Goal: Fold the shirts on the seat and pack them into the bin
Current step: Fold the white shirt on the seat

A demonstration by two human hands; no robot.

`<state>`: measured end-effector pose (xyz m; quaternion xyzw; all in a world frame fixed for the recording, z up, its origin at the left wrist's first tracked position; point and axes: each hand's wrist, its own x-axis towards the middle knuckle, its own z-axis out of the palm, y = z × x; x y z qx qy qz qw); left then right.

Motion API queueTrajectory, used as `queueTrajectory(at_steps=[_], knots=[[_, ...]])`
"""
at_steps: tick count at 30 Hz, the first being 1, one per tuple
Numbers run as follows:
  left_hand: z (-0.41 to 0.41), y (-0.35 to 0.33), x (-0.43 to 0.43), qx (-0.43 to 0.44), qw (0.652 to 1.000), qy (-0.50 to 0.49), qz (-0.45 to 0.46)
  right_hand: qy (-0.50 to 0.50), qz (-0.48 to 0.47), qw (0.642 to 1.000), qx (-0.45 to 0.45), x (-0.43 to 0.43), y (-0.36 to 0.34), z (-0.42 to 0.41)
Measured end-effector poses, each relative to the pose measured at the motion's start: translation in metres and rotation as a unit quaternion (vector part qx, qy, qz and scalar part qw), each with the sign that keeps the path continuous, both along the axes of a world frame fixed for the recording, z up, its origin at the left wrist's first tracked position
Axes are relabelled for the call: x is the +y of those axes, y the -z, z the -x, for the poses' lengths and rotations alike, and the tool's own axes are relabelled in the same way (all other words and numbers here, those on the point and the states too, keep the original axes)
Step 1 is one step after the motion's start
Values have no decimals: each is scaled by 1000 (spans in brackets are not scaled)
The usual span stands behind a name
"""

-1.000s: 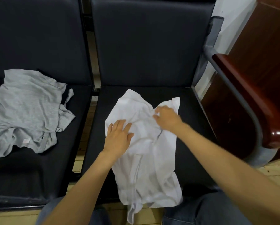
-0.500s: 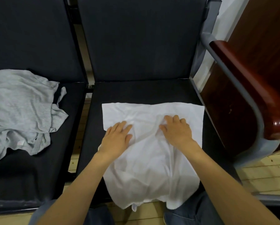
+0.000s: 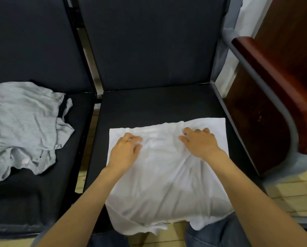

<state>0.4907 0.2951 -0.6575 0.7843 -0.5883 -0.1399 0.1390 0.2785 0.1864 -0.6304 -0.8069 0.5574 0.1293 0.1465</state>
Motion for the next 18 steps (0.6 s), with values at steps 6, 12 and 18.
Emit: queueTrajectory(at_steps=[6,12,18], knots=[[6,-4,-7,-96,989,6,-110,6,-43,999,19,7,0,5],[-43,0,-75,-49,985,7,-167,21,-19,999,40,-45,7,-16],[-37,-21,-113,-85,996,24,21,61,-10,998,6,-121,14,-57]])
